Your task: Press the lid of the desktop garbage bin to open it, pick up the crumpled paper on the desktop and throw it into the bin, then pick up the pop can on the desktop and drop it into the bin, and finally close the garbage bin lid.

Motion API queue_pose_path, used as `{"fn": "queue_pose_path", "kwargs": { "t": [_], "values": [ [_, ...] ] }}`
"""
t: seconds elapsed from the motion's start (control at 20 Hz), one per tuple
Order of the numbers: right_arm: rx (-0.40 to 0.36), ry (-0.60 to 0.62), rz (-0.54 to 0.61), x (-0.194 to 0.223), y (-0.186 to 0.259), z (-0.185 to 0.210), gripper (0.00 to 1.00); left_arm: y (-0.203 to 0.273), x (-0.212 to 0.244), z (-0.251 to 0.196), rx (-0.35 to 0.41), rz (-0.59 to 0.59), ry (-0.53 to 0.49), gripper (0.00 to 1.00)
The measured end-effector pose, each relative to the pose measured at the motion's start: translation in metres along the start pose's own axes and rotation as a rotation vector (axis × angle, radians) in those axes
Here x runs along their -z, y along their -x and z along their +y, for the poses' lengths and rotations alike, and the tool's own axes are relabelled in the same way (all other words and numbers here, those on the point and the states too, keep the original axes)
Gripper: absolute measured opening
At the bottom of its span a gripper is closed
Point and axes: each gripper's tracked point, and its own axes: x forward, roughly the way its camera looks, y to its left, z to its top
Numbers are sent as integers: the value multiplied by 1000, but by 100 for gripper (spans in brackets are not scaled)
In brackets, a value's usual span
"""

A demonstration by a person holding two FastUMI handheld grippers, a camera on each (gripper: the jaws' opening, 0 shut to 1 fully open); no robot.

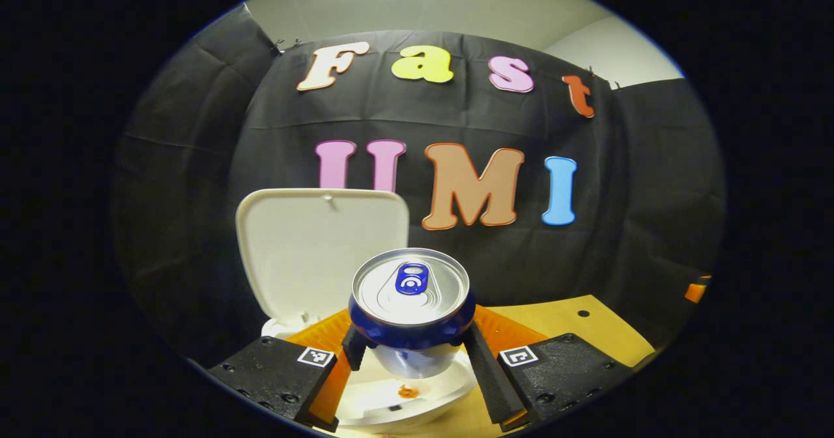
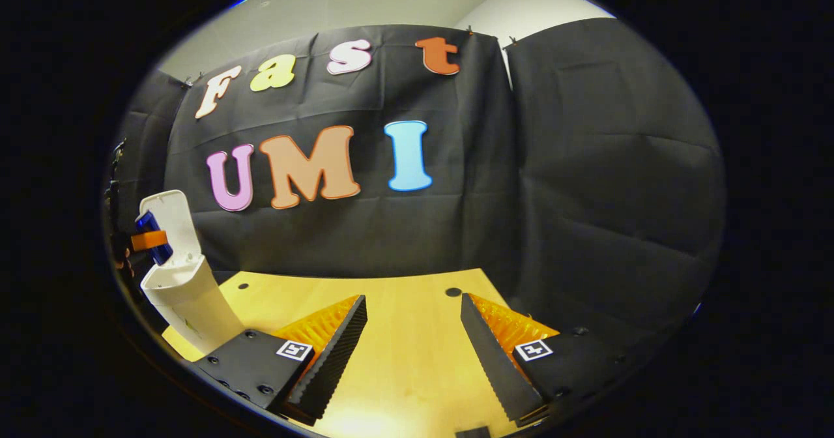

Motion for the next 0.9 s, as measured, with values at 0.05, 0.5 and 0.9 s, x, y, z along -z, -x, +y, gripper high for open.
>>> {"fn": "queue_pose_path", "kwargs": {
  "t": [0.05, 0.5, 0.9],
  "values": [
    [-23, -3, -1, -1, -6, 9, 97, 2, 2, 6, -14, 5, 7, 77],
    [-39, 1, 7, 5, -9, 21, 99, 5, -3, 31, -71, -15, 9, 94],
    [24, -31, 13, 12, 5, 0, 95, -15, -95, 28, 6, -152, -6, 93]
  ]
}}
